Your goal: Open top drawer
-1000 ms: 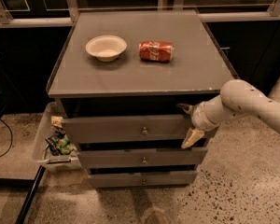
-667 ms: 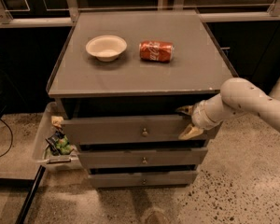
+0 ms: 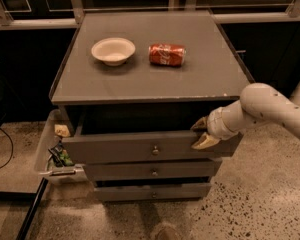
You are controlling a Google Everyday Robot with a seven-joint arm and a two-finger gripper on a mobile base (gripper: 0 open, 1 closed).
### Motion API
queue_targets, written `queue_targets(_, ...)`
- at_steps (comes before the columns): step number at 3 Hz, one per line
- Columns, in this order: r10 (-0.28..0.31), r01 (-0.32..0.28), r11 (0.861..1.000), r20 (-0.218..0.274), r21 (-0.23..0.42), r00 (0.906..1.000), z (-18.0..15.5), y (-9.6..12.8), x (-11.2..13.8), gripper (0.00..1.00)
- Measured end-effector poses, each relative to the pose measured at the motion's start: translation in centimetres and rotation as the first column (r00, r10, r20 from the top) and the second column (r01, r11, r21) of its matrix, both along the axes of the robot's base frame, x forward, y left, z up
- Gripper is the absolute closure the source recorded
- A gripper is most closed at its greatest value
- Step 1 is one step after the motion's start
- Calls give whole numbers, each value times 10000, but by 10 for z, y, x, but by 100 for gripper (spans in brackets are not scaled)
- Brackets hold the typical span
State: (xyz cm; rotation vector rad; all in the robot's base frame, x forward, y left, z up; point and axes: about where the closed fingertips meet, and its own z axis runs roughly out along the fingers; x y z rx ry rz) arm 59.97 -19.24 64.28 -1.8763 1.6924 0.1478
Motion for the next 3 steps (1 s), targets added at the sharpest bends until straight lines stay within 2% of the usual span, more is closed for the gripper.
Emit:
queue_targets(1, 0, 0, 10000, 0, 0, 10000, 0, 0, 0, 86)
queue_targets(3, 254, -254, 9997, -45, 30, 9997, 1, 7, 1, 39)
